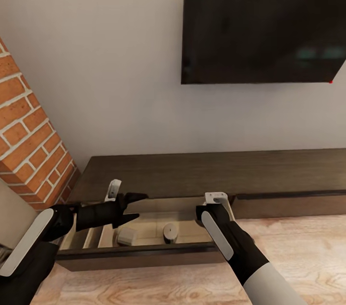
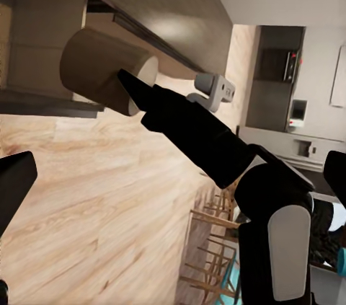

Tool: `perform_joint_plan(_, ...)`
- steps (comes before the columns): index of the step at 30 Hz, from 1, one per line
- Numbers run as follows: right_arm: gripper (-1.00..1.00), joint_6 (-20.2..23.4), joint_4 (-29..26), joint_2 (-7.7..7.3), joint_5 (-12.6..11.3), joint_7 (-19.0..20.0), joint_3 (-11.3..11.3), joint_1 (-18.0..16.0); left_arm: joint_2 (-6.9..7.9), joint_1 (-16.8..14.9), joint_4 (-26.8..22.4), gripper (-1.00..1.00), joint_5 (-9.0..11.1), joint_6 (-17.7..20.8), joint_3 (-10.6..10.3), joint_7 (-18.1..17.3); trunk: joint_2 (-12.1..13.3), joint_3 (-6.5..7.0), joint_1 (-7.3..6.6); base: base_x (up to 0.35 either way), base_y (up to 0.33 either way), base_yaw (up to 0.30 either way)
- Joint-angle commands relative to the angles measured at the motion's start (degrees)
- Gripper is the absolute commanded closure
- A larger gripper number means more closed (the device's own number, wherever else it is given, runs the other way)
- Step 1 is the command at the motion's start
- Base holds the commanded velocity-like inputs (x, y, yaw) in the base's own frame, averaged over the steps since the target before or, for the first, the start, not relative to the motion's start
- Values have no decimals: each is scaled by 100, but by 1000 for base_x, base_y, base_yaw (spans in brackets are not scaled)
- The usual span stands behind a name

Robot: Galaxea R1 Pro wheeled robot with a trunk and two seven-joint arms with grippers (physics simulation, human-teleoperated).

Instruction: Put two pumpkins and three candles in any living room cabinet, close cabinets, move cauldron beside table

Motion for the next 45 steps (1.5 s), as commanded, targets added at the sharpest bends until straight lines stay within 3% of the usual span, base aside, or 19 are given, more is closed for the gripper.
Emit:
perform_joint_plan(1,100,10,-5,-2,-52,-57,12,-5,4,-4,-4,-100,57,-5,-9,62,-3,-5,1,138,0,0)
perform_joint_plan(16,100,46,10,-2,-60,-13,15,-5,-6,-4,50,-100,-16,-13,1,73,-3,-5,1,119,-18,0)
perform_joint_plan(45,100,63,-38,-10,-52,-8,15,-5,13,-2,41,-100,77,-5,30,58,-1166,-525,638,1,0,0)
